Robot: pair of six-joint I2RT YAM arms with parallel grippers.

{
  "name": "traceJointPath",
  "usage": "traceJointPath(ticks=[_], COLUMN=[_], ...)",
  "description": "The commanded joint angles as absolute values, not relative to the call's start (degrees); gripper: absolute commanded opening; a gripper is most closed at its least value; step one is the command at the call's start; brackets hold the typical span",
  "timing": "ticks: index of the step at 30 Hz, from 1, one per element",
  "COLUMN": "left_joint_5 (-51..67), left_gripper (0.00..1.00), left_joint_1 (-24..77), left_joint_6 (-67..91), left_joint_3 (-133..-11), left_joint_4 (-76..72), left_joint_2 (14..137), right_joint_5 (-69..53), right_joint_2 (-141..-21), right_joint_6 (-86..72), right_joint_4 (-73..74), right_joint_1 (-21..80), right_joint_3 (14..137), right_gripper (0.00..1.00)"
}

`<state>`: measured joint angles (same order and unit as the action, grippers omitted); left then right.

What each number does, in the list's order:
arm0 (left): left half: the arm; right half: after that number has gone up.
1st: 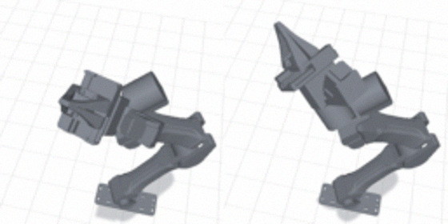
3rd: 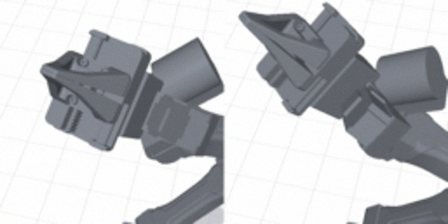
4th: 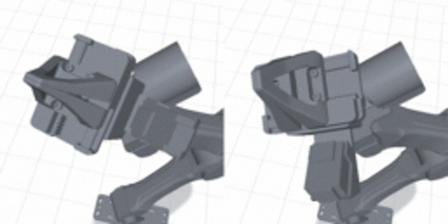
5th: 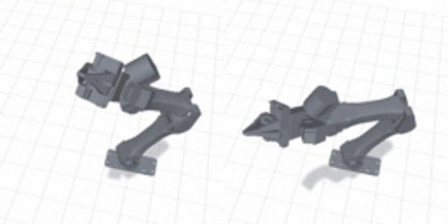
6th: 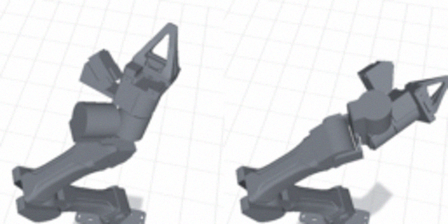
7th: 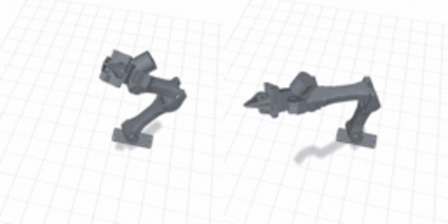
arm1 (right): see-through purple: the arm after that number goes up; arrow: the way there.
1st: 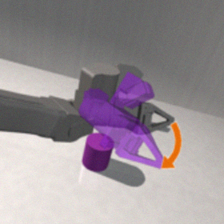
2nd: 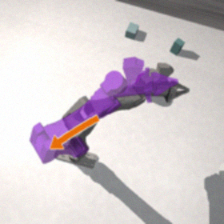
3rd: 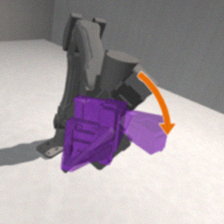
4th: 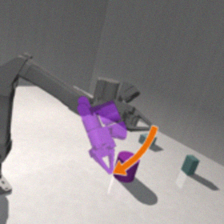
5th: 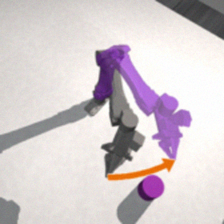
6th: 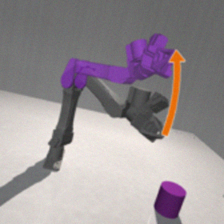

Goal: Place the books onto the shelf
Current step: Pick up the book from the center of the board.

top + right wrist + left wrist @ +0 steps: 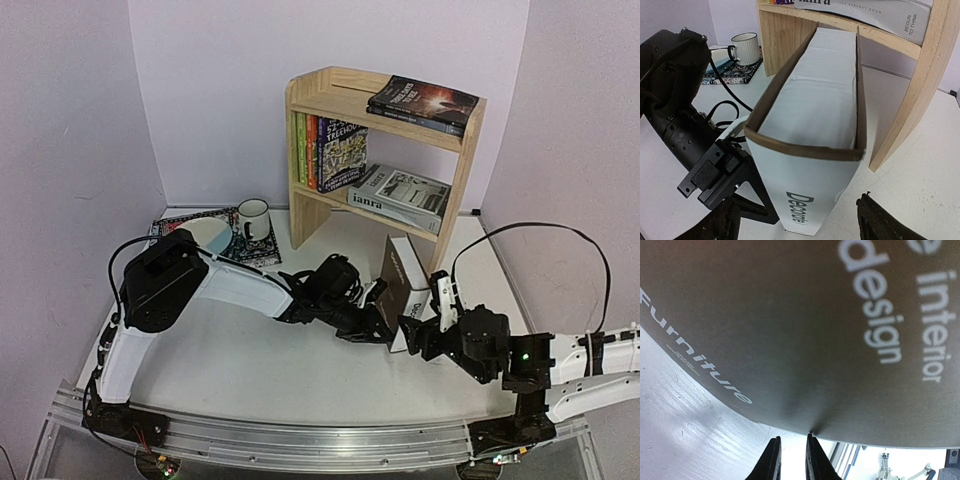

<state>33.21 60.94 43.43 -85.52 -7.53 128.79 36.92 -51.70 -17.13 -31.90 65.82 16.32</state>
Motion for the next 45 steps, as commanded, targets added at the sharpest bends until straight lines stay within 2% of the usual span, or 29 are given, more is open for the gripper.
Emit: traceJointPath(ticks=[1, 9, 17, 25, 31, 38, 45], left_joint_5=[32.61, 31.75, 30.56, 29.61, 29.19, 26.09, 22.83], left_gripper=[0.19, 0.19, 0.19, 0.19, 0.19, 0.19, 0.19], left_joint_1=[61.14, 61.05, 59.91, 58.94, 57.5, 53.52, 49.19], left_joint_6=[42.8, 42.37, 41.84, 41.44, 40.59, 39.5, 38.86], left_joint_3=[-85.75, -84.43, -80.55, -77.71, -75.12, -67.41, -57.44], left_joint_4=[-9.18, -9.14, -9.07, -8.99, -8.74, -7.34, -4.72], left_joint_2=[127.12, 125.91, 122.71, 120.2, 116.87, 109.23, 99.72], right_joint_5=[39.8, 48.36, 48.79, 44.77, 36.82, 34.14, 30.25], right_joint_2=[-54.93, -59.6, -64.06, -62.97, -62.55, -62.23, -60.93], right_joint_6=[-14.91, -17.64, -15.4, -12.92, -6.85, 2.6, 7.35], right_joint_4=[-39.4, -42.51, -44.32, -44.69, -31.14, -15.38, -7.73], right_joint_1=[66.1, 66.1, 66.09, 66.11, 66.56, 70.7, 72.41], right_joint_3=[16.61, 17.49, 20.05, 21.11, 28.03, 38.99, 49.07], right_gripper=[0.8, 0.75, 0.68, 0.4, 0.3, 0.26, 0.26])
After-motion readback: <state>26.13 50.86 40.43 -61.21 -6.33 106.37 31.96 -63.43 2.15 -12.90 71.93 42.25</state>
